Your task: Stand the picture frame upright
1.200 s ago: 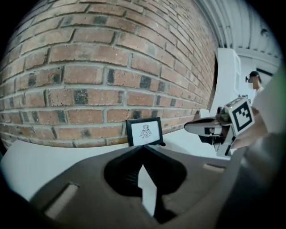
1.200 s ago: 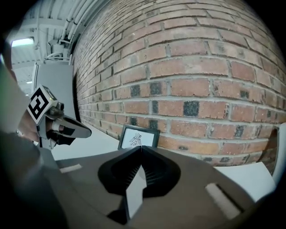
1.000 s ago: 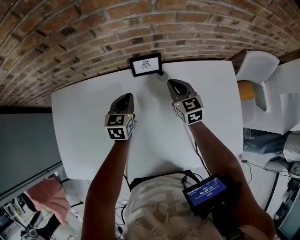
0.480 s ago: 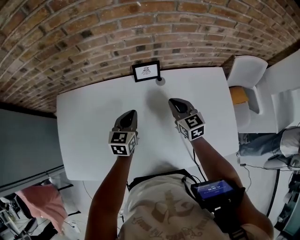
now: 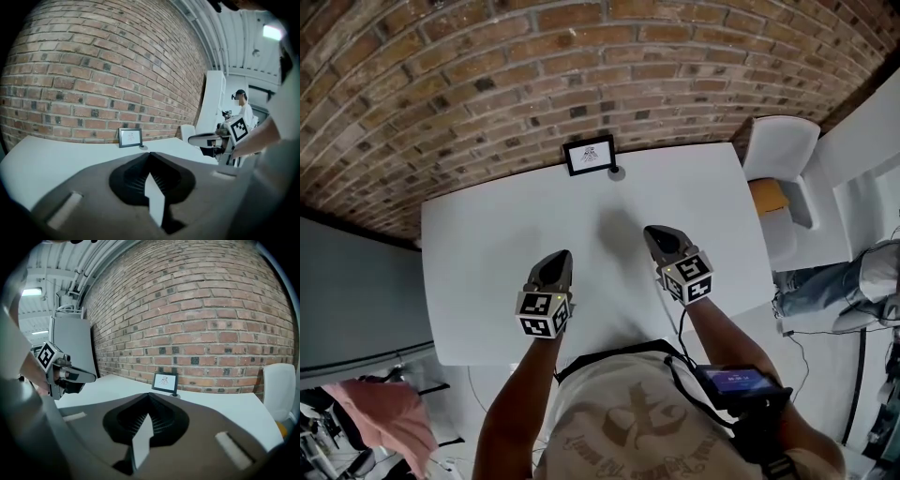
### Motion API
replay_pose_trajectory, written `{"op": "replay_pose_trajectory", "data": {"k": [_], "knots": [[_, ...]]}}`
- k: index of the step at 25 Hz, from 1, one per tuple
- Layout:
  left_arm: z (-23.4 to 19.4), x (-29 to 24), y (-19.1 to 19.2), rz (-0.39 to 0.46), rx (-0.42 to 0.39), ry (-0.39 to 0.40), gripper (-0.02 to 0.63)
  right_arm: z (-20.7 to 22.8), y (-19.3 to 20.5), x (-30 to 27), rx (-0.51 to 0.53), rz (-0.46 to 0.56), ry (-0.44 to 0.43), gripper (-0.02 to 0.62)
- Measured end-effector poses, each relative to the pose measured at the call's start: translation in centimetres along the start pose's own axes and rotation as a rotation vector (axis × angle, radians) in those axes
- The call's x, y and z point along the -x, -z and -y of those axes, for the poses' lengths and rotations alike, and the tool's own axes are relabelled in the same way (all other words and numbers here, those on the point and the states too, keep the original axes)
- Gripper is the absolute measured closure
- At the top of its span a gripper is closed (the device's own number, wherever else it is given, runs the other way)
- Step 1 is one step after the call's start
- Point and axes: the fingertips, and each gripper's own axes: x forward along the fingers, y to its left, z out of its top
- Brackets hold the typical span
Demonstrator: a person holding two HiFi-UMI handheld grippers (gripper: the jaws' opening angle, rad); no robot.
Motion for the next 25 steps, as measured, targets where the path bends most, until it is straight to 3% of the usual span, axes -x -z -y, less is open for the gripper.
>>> {"op": "replay_pose_trajectory", "data": {"k": [6, 25], "knots": [[1.2, 2.1, 1.5, 0.001, 0.015, -0.001, 0.601, -1.8, 0.2, 2.3, 0.052, 0.004, -0.039, 0.589], [2.7, 2.2, 2.5, -0.009, 0.029, 0.009, 0.601, -1.8, 0.5, 3.6, 0.005, 0.038, -0.069, 0.589]]}}
